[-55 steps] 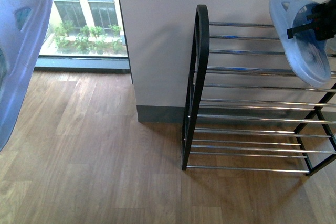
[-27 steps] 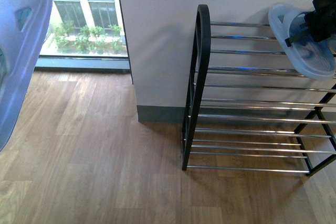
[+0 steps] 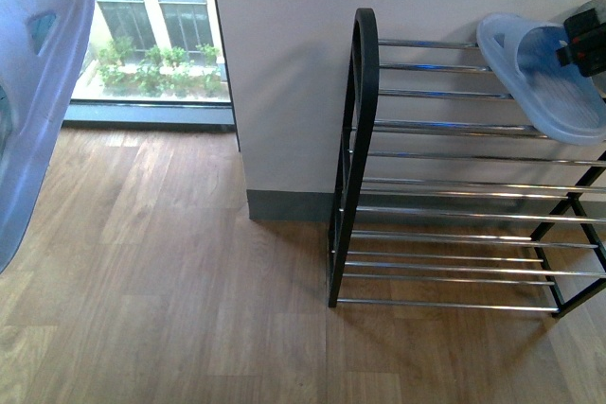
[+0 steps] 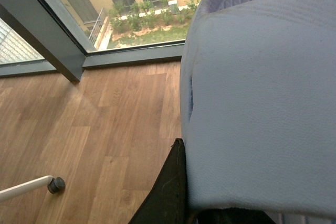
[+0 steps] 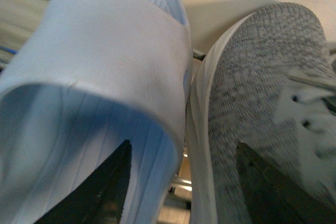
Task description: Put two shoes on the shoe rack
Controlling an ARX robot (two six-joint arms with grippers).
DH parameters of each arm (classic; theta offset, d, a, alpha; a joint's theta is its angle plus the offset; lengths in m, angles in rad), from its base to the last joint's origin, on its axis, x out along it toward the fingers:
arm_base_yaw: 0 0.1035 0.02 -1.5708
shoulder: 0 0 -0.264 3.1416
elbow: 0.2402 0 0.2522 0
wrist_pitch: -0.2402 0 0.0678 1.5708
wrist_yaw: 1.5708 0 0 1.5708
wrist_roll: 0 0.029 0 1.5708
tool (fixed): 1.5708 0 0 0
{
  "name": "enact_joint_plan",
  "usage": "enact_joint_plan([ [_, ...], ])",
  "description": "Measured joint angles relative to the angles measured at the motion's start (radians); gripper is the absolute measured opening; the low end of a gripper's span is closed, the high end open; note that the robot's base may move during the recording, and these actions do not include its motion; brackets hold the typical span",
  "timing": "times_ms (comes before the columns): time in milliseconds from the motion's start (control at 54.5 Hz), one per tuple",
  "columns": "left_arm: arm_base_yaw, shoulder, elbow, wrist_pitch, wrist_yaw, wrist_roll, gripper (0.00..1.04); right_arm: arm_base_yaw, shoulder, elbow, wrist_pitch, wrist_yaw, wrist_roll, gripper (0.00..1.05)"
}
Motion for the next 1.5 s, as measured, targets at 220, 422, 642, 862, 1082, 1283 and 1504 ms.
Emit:
enact_joint_plan([
  [220,0.0,0.0,0.0,0.0,0.0,0.0,0.02,-0.061,-0.286,-0.133,-0.114,-0.166,0.018,0.91],
  [422,0.0,0.0,0.0,0.0,0.0,0.0,0.02,-0.146,-0.561,-0.294,-0.119,-0.315,0.045,0.95],
  [642,0.0,0.0,0.0,0.0,0.0,0.0,0.02,-0.186,-0.871,-0.565,0.004,-0.249,0.09,0.95],
  [862,0.0,0.0,0.0,0.0,0.0,0.0,0.02,-0.19,-0.982,-0.776,0.312,-0.372,0.259,0.82],
  [1082,0.0,0.0,0.0,0.0,-0.001,0.0,0.02,-0.087,-1.122,-0.991,0.499,-0.381,0.408,0.49],
  [1283,-0.001,0.0,0.0,0.0,0.001,0.0,0.02,-0.002,-1.236,-1.118,0.502,-0.291,0.435,0.16],
  [1504,0.0,0.0,0.0,0.0,0.0,0.0,0.02,0.074,-1.356,-1.205,0.473,-0.223,0.439,0.02],
])
